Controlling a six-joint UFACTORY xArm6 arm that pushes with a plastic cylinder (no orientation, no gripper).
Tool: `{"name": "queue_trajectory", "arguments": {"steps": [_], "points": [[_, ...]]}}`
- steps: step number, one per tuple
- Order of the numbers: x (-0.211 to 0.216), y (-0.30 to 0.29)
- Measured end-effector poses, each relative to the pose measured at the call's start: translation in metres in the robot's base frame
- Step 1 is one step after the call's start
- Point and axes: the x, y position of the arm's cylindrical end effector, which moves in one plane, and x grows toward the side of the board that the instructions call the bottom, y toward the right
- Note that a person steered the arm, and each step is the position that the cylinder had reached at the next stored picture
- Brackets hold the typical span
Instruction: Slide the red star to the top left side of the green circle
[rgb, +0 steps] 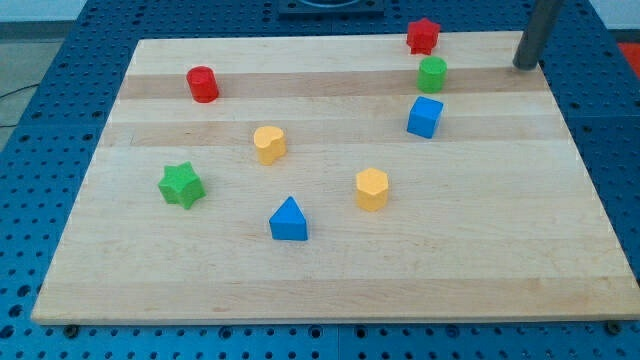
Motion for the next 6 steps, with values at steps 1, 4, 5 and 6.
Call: {"name": "queue_trajectory", "arguments": {"steps": [1,4,5,6], "points": [[-0.031,0.000],[-0.048,-0.086],[-0.049,-0.127],[-0.032,-0.172]]}}
